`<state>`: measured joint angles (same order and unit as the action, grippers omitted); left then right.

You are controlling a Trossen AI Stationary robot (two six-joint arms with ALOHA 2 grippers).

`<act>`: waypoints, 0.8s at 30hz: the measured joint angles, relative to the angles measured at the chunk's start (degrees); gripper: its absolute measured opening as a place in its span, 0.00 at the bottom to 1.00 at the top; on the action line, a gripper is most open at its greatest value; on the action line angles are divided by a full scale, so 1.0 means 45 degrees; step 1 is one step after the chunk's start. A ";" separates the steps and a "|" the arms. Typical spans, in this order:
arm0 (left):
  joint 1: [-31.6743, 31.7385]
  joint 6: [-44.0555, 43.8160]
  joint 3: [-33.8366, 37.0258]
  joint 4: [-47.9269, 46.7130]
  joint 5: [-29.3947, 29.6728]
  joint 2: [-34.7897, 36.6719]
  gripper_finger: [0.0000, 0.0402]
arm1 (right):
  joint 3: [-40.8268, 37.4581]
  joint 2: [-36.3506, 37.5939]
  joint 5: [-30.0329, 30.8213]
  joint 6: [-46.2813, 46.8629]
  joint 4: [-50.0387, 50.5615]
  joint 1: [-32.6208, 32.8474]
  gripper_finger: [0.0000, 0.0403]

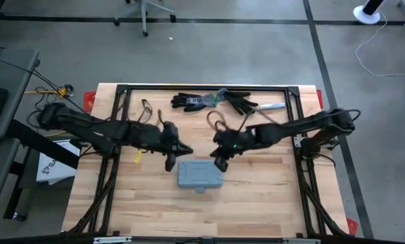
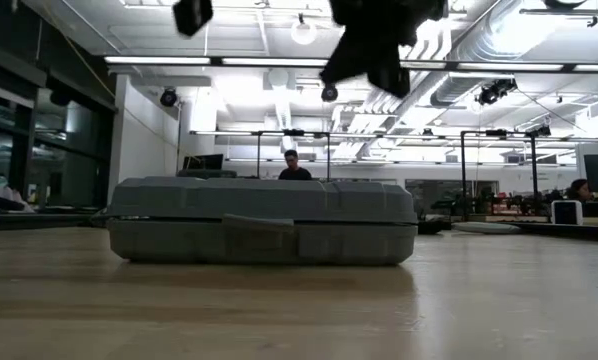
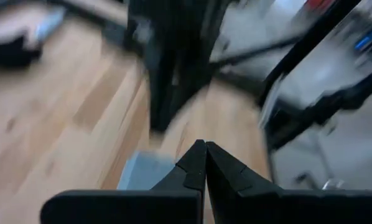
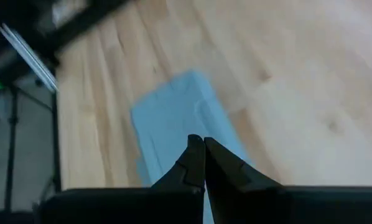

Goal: Prefit tool cases
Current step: Open the gray tool box

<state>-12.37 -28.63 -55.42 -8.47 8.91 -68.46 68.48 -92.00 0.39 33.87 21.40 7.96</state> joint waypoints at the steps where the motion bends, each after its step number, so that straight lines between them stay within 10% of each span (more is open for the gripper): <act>1: 0.0033 0.0192 0.0000 0.0429 0.0020 0.0219 0.00 | -0.0001 -0.0301 -0.0188 0.0029 -0.0151 0.0067 0.00; 11: 0.0269 0.1479 -0.0005 0.3628 0.0029 0.1670 0.00 | 0.0003 -0.2959 -0.2685 0.0175 -0.3179 0.0406 0.00; 24: 0.0269 0.1143 -0.0005 0.4306 -0.0464 0.1941 0.00 | 0.0112 -0.4332 -0.1246 0.0721 -0.2181 0.0328 0.00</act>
<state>-11.16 -23.49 -55.44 10.91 6.83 -59.72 68.98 -111.49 -5.22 37.11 11.59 9.43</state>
